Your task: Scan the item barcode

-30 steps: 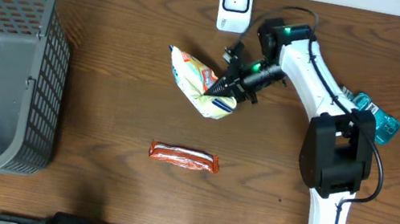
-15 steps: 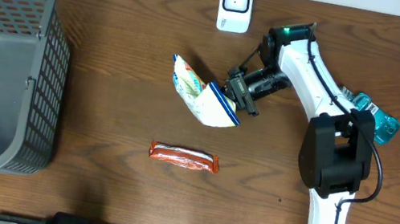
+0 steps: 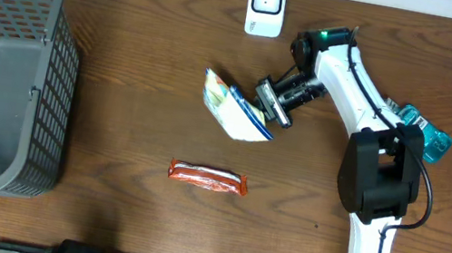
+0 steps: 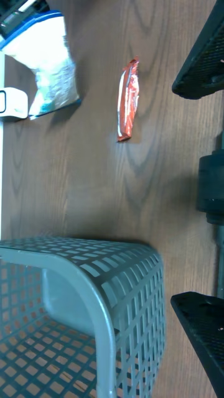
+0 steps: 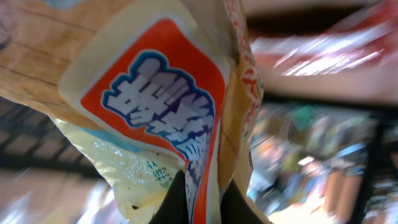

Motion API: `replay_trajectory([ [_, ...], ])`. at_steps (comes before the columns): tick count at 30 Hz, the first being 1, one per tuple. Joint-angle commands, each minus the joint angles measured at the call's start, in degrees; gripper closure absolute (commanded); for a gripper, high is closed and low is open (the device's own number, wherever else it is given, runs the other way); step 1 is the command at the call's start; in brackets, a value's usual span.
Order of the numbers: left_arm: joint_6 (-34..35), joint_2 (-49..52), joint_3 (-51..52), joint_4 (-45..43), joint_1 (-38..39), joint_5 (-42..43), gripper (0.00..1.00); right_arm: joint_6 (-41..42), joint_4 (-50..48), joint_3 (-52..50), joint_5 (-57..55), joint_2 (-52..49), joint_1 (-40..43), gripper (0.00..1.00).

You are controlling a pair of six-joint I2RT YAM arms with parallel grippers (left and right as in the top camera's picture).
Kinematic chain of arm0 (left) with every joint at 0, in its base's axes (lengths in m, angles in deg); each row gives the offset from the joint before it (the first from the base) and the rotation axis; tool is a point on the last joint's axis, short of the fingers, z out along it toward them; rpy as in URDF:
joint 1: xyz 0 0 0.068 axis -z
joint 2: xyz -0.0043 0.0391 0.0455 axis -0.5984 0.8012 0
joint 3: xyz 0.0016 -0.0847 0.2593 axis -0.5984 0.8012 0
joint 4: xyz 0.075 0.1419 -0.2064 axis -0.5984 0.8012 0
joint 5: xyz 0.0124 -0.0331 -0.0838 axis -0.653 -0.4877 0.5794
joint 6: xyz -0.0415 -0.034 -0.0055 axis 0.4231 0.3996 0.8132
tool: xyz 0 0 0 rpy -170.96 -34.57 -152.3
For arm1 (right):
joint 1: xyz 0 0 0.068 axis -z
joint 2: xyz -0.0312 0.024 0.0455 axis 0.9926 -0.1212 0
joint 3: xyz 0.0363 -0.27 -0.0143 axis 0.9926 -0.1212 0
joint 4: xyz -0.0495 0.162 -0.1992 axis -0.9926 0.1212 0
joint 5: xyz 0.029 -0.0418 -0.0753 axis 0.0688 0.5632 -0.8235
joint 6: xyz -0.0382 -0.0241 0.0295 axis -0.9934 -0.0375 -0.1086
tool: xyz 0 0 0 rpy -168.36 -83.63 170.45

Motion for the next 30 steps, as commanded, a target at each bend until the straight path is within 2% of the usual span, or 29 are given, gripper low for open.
replay_trajectory([
  [1, 0.1, 0.2, 0.1, 4.3, -0.3, -0.3, 0.01, -0.7, -0.7, 0.6, -20.1, 0.6, 1.6, 0.99],
  [3, 0.1, 0.2, 0.1, 4.3, -0.3, -0.3, 0.01, -0.9, -3.4, 0.6, -27.8, 0.6, 2.8, 0.95],
  [4, 0.1, 0.2, 0.1, 4.3, -0.3, -0.3, 0.01, -1.4, -5.1, 0.6, -31.9, 0.6, 3.3, 0.51],
  [5, 0.0, 0.2, 0.1, 4.3, -0.3, -0.3, 0.01, -2.2, -6.9, 0.6, -35.6, 0.6, 3.8, 0.01],
  [7, 0.0, 0.2, 0.1, 4.3, -0.3, -0.3, 0.01, -4.5, -9.3, 0.6, -39.7, 0.6, 4.6, 0.01],
  [10, 0.1, 0.2, 0.1, 4.3, -0.3, -0.3, 0.01, -10.4, -10.1, 0.7, -37.4, 0.6, 5.9, 0.01],
  [11, 0.0, 0.2, 0.1, 4.3, -0.3, -0.3, 0.01, -11.6, -10.0, 0.8, -36.8, 0.6, 6.3, 0.01],
  [12, 0.1, 0.2, 0.1, 4.3, -0.3, -0.3, 0.01, -12.3, -9.9, 1.0, -36.7, 0.6, 6.7, 0.05],
  [13, 0.1, 0.2, 0.1, 4.3, -0.3, -0.3, 0.01, -12.5, -9.3, 1.3, -36.7, 0.6, 7.1, 0.26],
  [14, 0.1, 0.2, 0.1, 4.3, -0.3, -0.3, 0.01, -13.0, -8.6, 1.7, -36.7, 0.6, 7.4, 0.60],
  [16, 0.0, 0.2, 0.1, 4.3, -0.3, -0.3, 0.01, -14.4, -6.6, 3.3, -35.6, 0.6, 7.8, 0.98],
  [20, 0.0, 0.2, 0.1, 4.3, -0.3, -0.3, 0.01, -19.5, -1.2, 8.9, -30.9, 0.6, 6.9, 0.99],
  [24, 0.1, 0.2, 0.1, 4.3, -0.3, -0.3, 0.01, -21.1, -0.7, 11.0, -35.2, 0.7, 3.4, 0.99],
  [27, 0.0, 0.2, 0.1, 4.3, -0.3, -0.3, 0.01, -20.0, -4.7, 6.8, -42.3, 0.0, -0.1, 0.99],
  [30, 0.1, 0.2, 0.1, 4.3, -0.3, -0.3, 0.01, -17.6, -10.1, -0.1, -42.5, 0.0, -2.7, 0.99],
])
